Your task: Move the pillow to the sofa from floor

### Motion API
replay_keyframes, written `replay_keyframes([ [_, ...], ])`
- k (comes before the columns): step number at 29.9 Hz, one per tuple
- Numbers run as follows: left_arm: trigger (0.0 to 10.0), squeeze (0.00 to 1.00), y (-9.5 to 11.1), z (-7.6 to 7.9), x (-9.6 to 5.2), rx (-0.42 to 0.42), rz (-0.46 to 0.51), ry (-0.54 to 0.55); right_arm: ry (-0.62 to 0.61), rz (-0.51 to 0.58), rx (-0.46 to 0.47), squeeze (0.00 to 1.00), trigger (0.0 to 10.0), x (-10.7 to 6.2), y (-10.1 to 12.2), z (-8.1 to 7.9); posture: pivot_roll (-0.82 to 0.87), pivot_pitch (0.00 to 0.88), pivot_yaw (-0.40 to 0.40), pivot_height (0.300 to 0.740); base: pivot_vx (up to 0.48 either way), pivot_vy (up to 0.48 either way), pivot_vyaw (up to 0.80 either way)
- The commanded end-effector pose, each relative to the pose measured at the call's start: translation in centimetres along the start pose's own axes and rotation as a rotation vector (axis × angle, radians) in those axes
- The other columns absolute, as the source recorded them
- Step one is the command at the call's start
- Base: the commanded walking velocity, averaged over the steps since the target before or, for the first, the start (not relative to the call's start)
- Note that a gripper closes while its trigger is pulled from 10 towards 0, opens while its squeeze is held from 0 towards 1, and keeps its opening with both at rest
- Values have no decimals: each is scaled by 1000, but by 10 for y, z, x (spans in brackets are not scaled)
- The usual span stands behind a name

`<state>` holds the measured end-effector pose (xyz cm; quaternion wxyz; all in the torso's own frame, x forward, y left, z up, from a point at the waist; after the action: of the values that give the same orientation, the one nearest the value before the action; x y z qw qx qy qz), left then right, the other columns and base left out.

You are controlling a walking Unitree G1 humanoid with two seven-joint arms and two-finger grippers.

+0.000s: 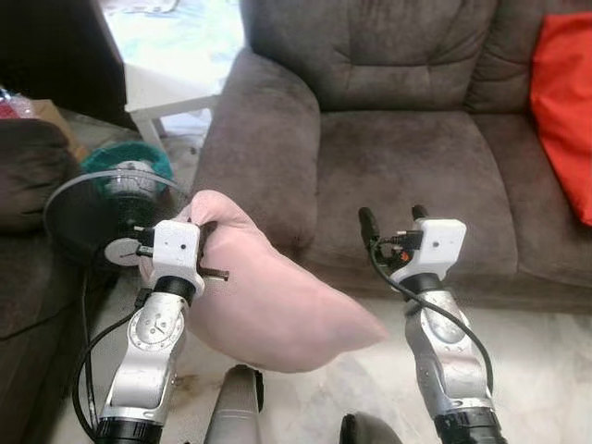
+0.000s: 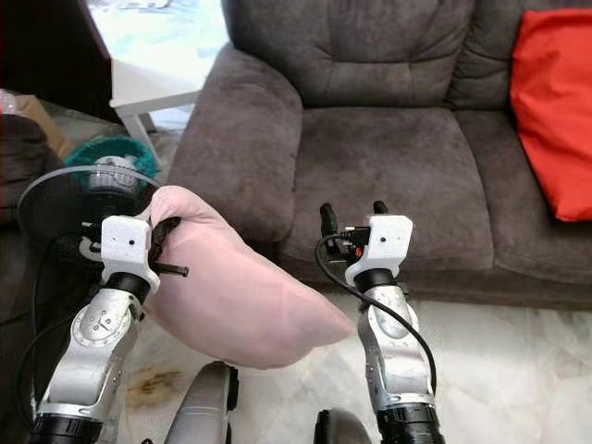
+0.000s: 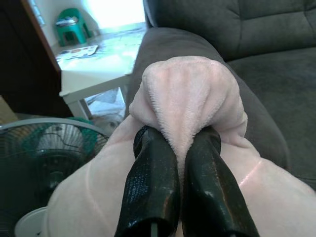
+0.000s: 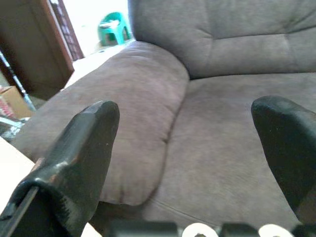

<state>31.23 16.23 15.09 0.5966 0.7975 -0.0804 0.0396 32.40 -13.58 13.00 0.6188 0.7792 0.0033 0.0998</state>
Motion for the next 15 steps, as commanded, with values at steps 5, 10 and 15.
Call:
replay_keyframes([
  [5,10000,0,32,-12,5,11,133,45,-4,-4,0,0,10000,0,-2,1,208,120,5,637,0,0,0],
  [10,10000,0,34,-10,5,8,137,37,-7,-3,-1,0,10000,0,-3,1,212,112,9,637,0,0,0],
  [15,10000,0,35,-9,6,5,144,34,-7,0,1,0,10000,1,-3,0,215,103,12,637,0,0,0],
])
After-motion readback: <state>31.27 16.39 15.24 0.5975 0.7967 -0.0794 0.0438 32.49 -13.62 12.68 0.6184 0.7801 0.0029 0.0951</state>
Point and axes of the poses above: a point about 5 cm out from each wrist's last joint towards the gripper, its own x axis pointing out of the wrist towards the gripper, its own y axis along the axis of the wrist's last joint, z = x × y, the point moved 2 cm from there along x, pointing out of the wrist towards the gripper, and after that the axes turned 7 degrees about x, right-handed, at the moved point
